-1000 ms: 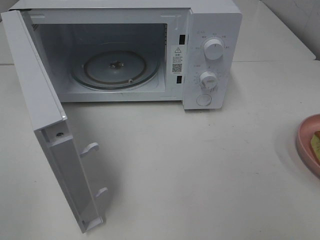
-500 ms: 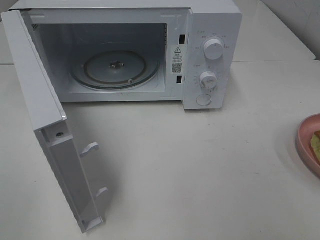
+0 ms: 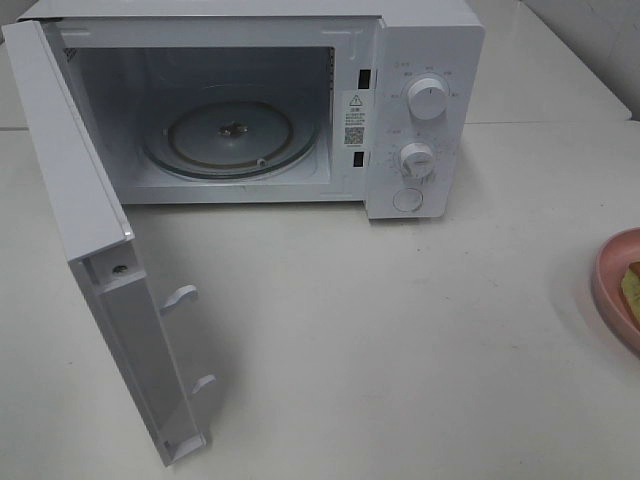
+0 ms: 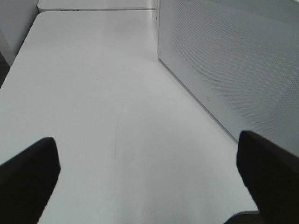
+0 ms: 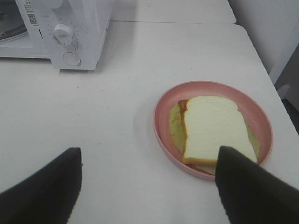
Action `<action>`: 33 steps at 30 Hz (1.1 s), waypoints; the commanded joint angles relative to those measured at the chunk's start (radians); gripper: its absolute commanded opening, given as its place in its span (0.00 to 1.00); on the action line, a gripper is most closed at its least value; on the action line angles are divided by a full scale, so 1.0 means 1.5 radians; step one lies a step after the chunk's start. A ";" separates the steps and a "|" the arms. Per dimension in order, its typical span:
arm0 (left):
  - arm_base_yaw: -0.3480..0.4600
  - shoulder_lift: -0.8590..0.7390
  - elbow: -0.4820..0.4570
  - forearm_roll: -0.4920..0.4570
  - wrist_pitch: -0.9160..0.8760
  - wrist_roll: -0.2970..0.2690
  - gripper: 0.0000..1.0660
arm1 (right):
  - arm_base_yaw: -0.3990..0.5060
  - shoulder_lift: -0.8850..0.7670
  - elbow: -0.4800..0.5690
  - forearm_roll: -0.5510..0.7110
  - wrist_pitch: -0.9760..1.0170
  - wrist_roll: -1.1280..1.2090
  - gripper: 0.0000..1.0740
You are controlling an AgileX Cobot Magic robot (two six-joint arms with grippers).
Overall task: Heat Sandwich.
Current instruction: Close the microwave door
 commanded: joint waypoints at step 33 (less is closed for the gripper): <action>0.002 0.155 -0.036 -0.009 -0.101 -0.001 0.78 | -0.005 -0.018 0.001 0.000 -0.002 0.000 0.71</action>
